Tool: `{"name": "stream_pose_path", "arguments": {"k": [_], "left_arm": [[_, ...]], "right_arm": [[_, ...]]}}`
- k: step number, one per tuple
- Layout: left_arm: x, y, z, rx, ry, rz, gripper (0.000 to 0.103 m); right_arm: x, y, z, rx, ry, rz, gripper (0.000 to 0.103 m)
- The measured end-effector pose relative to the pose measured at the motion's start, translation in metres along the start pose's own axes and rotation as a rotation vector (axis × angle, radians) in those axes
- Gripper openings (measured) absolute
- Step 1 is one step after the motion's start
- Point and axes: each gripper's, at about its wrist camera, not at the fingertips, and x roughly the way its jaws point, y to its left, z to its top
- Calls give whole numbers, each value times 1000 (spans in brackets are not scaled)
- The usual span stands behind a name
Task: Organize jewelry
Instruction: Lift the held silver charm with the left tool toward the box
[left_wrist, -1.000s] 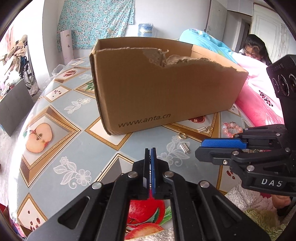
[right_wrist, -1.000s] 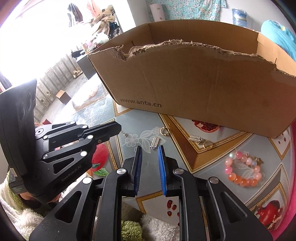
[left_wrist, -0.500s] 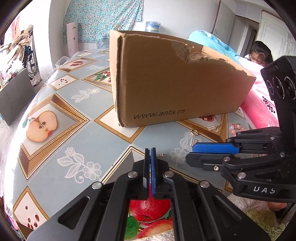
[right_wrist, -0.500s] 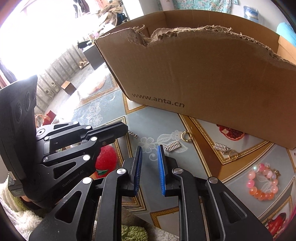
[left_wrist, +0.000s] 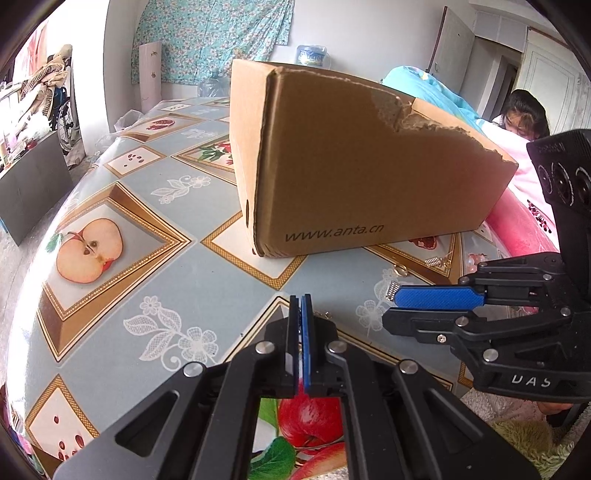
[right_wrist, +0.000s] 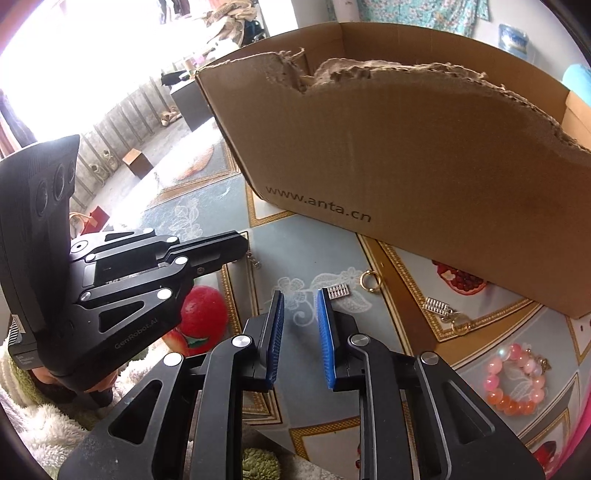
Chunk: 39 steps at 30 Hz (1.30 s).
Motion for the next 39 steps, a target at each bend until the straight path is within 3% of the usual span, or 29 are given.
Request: {"name": "stream_pose_path", "arguments": {"k": [6, 20, 29, 39], "left_arm": [[1, 0, 2, 1, -2, -6, 1], [2, 1, 3, 4, -2, -6, 1], [3, 1, 4, 9, -7, -2, 1], [0, 1, 1, -4, -10, -8, 1]], "right_arm": [[2, -2, 7, -62, -9, -63, 20], [24, 22, 15, -152, 26, -89, 20], [23, 13, 16, -104, 26, -72, 13], [6, 6, 10, -51, -11, -31, 13]]}}
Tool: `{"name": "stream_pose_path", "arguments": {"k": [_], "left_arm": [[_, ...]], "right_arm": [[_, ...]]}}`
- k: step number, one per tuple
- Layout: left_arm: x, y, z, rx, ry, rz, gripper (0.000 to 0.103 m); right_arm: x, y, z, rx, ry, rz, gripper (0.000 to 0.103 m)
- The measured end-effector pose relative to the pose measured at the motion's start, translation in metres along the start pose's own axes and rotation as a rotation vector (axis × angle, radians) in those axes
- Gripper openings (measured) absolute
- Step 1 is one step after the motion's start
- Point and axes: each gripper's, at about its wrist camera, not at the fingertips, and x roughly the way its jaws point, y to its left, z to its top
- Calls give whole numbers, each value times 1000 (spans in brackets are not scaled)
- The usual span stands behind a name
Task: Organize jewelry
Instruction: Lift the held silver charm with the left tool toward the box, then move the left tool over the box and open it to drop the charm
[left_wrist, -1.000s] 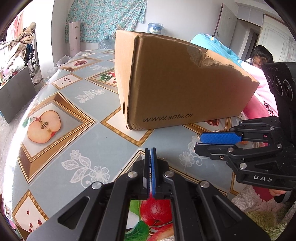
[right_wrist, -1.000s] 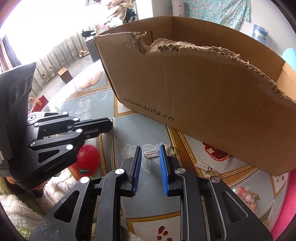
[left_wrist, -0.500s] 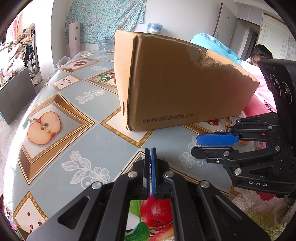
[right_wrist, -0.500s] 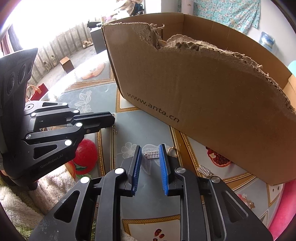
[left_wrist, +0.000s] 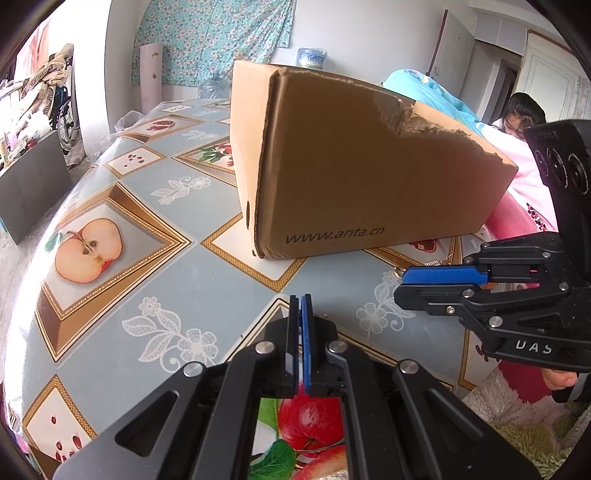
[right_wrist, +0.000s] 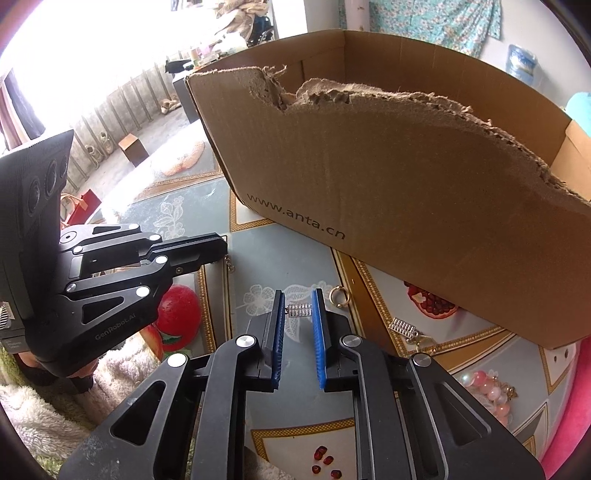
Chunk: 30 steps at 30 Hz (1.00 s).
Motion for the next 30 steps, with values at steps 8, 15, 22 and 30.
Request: {"name": "stream_pose_path", "arguments": {"k": [8, 15, 22, 30], "left_arm": [[-33, -9, 11, 45, -61, -68, 1], [-89, -31, 59, 104, -193, -192, 1], [-88, -42, 131, 93, -218, -293, 1], [13, -53, 187, 50, 33, -232, 1]], "right_arm": [[-48, -12, -1, 54, -124, 45, 13], [-108, -28, 19, 84, -314, 80, 13], [-133, -67, 54, 122, -405, 59, 13], [-65, -141, 95, 316, -141, 47, 13]]}}
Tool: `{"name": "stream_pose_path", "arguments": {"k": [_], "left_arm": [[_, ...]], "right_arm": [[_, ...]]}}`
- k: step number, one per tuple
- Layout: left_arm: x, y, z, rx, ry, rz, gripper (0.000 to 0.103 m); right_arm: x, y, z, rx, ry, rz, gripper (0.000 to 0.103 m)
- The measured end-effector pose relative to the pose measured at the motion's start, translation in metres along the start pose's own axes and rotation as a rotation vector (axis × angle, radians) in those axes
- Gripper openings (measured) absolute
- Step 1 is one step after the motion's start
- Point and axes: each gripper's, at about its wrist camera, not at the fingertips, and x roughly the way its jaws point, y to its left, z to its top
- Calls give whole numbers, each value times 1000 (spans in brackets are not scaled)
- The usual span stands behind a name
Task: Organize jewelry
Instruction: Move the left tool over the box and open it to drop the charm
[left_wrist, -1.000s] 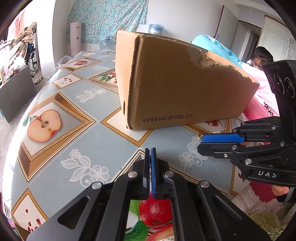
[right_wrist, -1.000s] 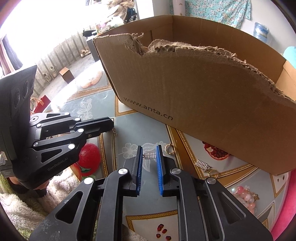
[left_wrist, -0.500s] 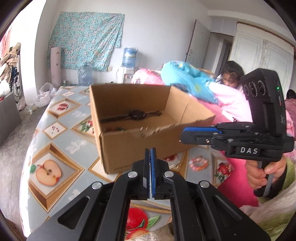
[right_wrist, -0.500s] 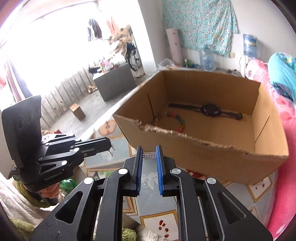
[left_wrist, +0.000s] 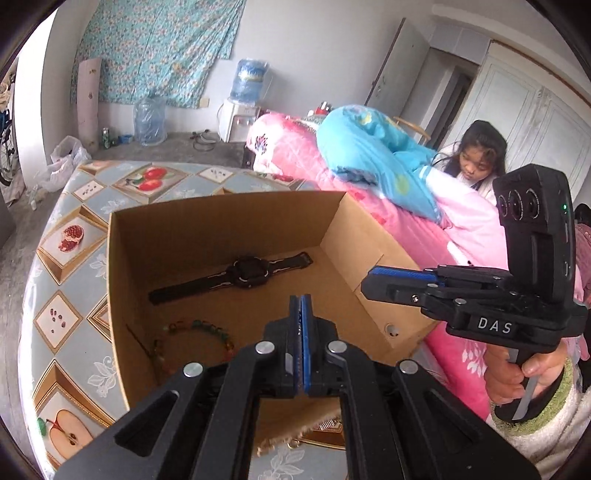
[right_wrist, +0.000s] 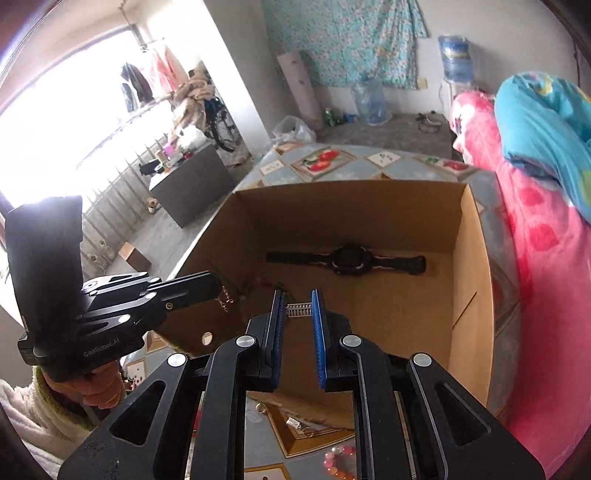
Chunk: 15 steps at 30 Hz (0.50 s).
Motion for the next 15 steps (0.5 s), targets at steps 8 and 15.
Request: {"name": "stream_pose_path", "arguments": {"k": [8, 15], "left_arm": [[71, 15, 21, -144, 160, -27, 1], [81, 22, 25, -182, 159, 15, 14]], "right_arm": [[47, -26, 25, 48, 115, -35, 16], [45, -37, 27, 88, 90, -23, 21]]}}
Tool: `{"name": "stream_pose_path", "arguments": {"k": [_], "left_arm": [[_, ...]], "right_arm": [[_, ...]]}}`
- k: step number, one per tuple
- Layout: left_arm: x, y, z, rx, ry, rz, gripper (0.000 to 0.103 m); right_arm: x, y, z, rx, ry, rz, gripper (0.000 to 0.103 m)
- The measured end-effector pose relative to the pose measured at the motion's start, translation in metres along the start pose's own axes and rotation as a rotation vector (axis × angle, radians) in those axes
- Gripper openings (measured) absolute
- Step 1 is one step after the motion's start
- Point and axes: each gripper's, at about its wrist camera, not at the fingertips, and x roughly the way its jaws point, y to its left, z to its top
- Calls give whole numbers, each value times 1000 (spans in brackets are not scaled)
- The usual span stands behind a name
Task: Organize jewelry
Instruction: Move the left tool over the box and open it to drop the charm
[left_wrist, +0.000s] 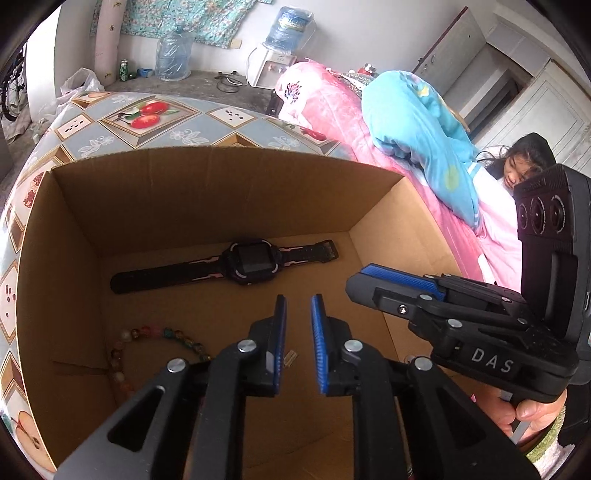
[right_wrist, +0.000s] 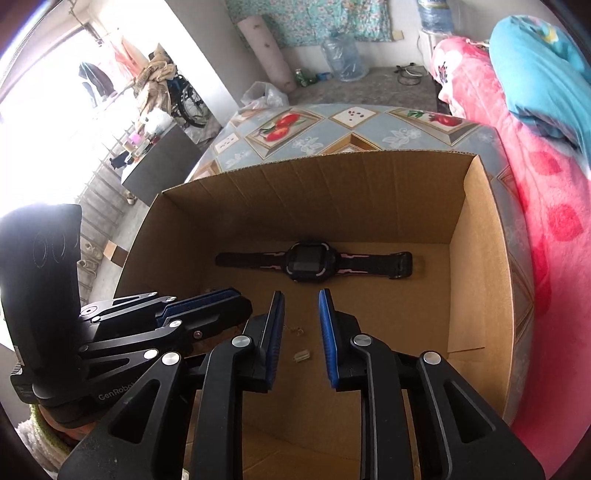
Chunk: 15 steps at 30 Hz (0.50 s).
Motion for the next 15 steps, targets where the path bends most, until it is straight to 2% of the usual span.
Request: {"name": "stream_pose_path", "arguments": {"k": [5, 9, 15], "left_arm": [[-13, 2, 1, -5, -52, 7, 14], [-40, 2, -4, -5, -129, 2, 14], [-104, -7, -42, 85, -283, -23, 16]], "right_arm": [[-17, -2, -7, 19, -42, 10, 21], [-40, 3, -16, 9, -106, 49, 21], [-93, 20, -57, -85, -252, 201, 21]]}}
